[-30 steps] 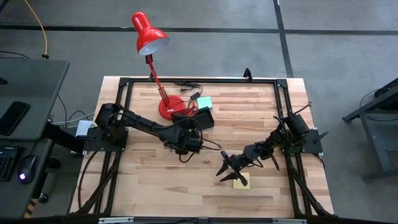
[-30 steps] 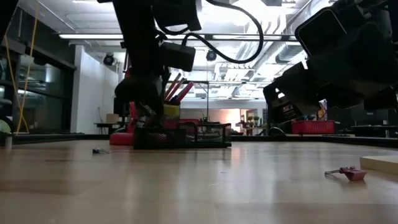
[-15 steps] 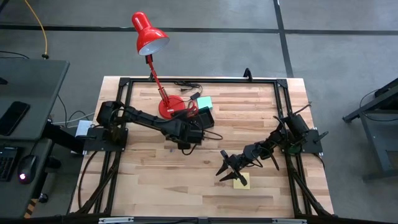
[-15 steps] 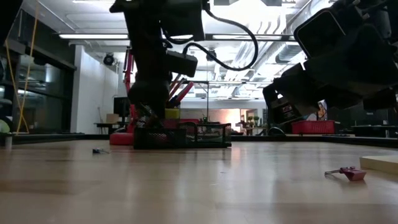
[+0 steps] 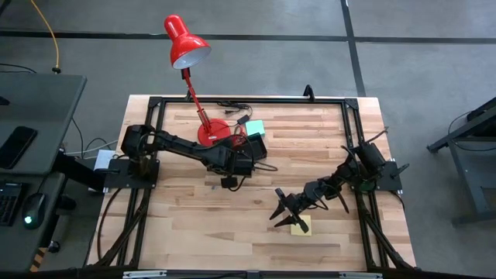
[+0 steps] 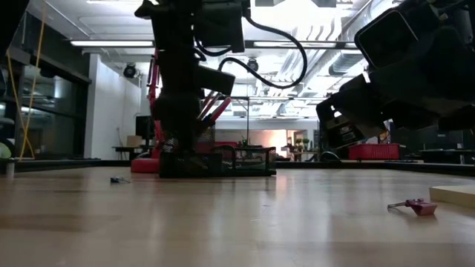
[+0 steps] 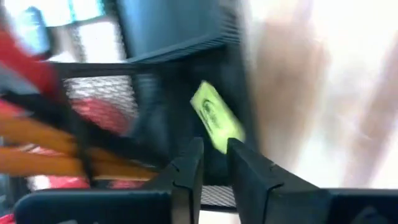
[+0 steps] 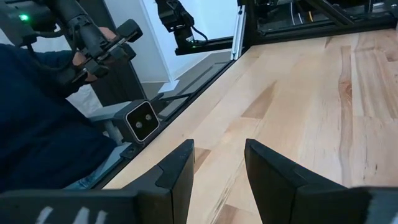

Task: Pick and place office supplies into organizer
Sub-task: Put the yellow eraser into the desk organizer, then put the blue binder clip into the desk organizer

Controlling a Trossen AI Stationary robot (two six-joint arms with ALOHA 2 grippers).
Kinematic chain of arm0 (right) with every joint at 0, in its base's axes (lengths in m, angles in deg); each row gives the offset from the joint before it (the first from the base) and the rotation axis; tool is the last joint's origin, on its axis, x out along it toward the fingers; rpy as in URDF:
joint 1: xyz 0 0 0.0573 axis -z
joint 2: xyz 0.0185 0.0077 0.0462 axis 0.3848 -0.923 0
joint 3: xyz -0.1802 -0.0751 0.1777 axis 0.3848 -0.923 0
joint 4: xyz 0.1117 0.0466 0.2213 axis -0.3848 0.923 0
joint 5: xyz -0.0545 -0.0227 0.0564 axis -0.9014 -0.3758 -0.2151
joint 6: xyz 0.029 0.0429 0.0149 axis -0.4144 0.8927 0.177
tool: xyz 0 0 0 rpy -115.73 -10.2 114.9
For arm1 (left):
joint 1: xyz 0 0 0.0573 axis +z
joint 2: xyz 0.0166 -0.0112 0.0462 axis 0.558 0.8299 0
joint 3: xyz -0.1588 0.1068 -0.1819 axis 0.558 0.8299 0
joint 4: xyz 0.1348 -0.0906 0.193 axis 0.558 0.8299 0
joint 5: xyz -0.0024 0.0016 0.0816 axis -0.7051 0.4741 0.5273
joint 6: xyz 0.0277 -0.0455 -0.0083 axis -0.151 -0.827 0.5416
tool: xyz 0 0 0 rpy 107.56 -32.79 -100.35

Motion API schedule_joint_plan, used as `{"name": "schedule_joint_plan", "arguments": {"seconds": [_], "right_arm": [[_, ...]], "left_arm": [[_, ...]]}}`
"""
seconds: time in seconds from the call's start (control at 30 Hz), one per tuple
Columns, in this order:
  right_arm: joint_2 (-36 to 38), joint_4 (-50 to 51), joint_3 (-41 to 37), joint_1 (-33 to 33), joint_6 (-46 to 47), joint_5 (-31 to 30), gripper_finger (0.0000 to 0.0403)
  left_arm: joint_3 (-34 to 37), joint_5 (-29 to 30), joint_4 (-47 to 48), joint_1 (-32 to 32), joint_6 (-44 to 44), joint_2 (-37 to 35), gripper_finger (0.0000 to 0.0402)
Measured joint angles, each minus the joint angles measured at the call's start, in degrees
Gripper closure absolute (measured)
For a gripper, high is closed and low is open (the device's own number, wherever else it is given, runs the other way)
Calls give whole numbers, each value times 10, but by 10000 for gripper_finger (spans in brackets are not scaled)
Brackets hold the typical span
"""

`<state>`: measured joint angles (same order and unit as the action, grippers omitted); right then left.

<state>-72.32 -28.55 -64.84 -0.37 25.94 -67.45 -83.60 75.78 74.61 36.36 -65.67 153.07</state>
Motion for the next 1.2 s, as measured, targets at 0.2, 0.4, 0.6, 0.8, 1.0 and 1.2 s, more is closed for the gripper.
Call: {"name": "schedule_joint_plan", "arguments": {"seconds": [0.2,0.4,0.6,0.8,1.0,1.2], "right_arm": [[0,0,0,-4,-4,-2,269],[0,4,0,-4,-4,-3,269],[0,15,0,-3,-3,-16,269],[0,18,0,-3,-3,-26,269],[0,18,0,-3,-3,-26,269],[0,17,0,-3,-3,-26,269]], "left_arm": [[0,-2,2,2,4,0,297],[0,-34,44,-4,27,0,278],[0,-53,126,-39,44,0,290],[0,-46,126,-100,45,0,297],[0,-109,106,-155,129,0,290],[0,-166,61,-163,188,0,278]]}}
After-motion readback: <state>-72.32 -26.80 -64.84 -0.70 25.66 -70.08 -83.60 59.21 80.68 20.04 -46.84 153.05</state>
